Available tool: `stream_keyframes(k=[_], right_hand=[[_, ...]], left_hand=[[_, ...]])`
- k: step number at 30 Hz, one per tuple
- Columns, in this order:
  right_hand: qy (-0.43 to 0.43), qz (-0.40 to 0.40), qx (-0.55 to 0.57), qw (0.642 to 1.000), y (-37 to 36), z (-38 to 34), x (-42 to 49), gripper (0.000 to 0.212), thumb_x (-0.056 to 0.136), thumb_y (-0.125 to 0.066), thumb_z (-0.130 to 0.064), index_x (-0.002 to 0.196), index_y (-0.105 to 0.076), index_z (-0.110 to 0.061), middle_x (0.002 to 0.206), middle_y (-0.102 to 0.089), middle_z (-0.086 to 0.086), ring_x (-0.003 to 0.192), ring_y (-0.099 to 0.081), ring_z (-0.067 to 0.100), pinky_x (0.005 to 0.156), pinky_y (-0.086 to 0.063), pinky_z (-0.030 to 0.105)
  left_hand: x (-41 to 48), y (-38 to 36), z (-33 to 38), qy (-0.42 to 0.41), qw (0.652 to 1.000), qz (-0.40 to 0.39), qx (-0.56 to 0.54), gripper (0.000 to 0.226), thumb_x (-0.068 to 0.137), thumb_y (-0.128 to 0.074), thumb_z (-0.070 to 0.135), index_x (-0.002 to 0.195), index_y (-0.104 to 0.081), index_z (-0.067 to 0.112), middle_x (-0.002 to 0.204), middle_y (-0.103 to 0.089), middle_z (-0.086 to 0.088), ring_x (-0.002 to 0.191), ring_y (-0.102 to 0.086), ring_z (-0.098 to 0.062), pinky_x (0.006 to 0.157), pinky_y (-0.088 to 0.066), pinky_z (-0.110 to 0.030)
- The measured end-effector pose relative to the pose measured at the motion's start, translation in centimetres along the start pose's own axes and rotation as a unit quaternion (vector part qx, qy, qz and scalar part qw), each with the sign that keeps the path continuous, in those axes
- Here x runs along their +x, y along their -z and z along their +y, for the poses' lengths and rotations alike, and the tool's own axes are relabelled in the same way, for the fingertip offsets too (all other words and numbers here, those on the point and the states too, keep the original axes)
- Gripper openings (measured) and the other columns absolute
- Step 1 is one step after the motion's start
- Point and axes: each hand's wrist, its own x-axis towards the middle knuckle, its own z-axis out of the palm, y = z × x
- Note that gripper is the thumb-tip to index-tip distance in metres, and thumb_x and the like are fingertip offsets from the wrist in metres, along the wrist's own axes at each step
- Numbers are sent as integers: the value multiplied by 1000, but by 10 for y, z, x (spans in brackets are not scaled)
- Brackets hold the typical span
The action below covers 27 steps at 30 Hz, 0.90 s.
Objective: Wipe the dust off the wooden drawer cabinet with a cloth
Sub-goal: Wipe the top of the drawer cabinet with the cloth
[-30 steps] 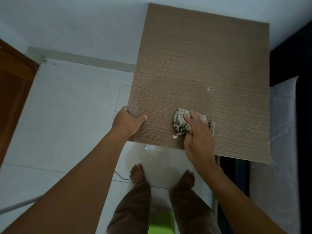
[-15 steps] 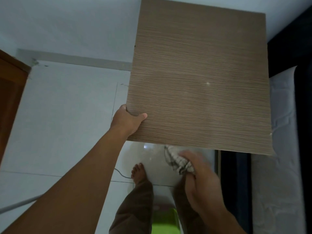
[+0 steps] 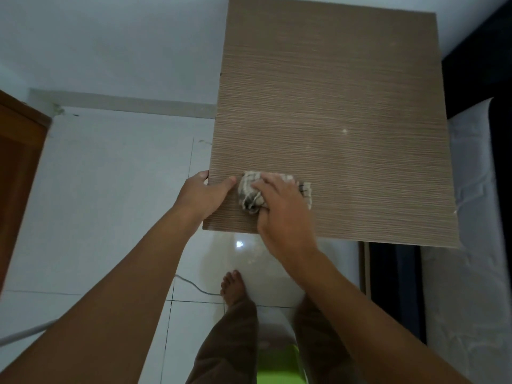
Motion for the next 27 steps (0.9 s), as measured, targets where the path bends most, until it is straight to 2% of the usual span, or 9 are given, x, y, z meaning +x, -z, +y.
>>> stream_keyframes(k=[3, 5, 9, 11, 15, 18, 21, 23, 27], right_hand=[[62, -41, -5, 997, -3, -8, -45, 44, 80, -40, -16, 115, -65, -12, 125, -63, 6, 122, -54, 23, 114, -31, 42], [79, -84, 11, 993, -2, -10, -68, 44, 78, -39, -18, 113, -65, -13, 119, -67, 6, 116, -59, 24, 108, -39, 47], [57, -168, 113, 978, 11, -1, -89, 34, 84, -44, -26, 113, -61, -22, 108, -66, -3, 90, -65, 15, 76, -56, 39], [43, -134, 136, 981, 23, 4, -89, 30, 85, -44, -26, 113, -56, -28, 106, -66, -6, 85, -63, 10, 72, -55, 31], [-21, 49, 133, 990, 50, 13, -58, 33, 84, -43, -19, 113, -53, -32, 101, -57, -18, 83, -55, 1, 68, -47, 15], [-82, 110, 92, 986, 61, 29, -26, 39, 85, -45, -7, 119, -57, -22, 114, -61, -9, 98, -58, 10, 78, -50, 28], [-118, 27, 21, 992, 47, 46, -11, 45, 86, -47, -2, 127, -56, -18, 140, -53, -2, 132, -44, 18, 108, -38, 40], [-79, -6, -1, 997, 34, 47, -15, 48, 82, -48, 0, 126, -58, -15, 146, -48, 3, 141, -34, 22, 118, -23, 44], [17, -37, -22, 999, 22, 38, -37, 45, 78, -45, -8, 119, -64, -15, 138, -56, 3, 137, -42, 22, 118, -24, 42]], left_hand=[[-1, 2, -3, -2, 1000, 8, -8, 40, 90, -62, 40, 126, -60, 22, 103, -62, 6, 87, -60, -10, 74, -44, -24], [-2, 1, -4, -6, 1000, 8, -5, 42, 90, -64, 38, 127, -58, 20, 108, -62, 5, 96, -59, -15, 80, -43, -27], [-3, -2, -2, -10, 1000, 9, -11, 46, 88, -68, 32, 130, -56, 16, 105, -59, 4, 93, -57, -15, 80, -42, -27], [-3, -2, 1, -3, 1000, 9, -20, 47, 88, -69, 28, 131, -54, 13, 107, -58, 4, 93, -56, -15, 82, -43, -27], [-3, -3, 1, -8, 1000, 16, -22, 47, 88, -70, 26, 130, -55, 11, 120, -63, -4, 99, -58, -18, 89, -47, -30], [-3, -4, 1, -2, 999, 19, -33, 51, 87, -70, 26, 133, -53, 11, 124, -62, -6, 98, -57, -18, 88, -46, -29], [-3, -4, 1, 2, 999, 24, -32, 53, 87, -71, 26, 134, -52, 12, 126, -61, -6, 99, -56, -18, 90, -47, -31], [-2, -4, 0, 7, 999, 25, -34, 54, 86, -72, 27, 134, -53, 13, 126, -62, -6, 103, -58, -20, 95, -48, -36], [-3, -6, 1, 17, 998, 35, -42, 54, 85, -73, 28, 133, -54, 14, 125, -62, -6, 108, -60, -24, 98, -49, -40]])
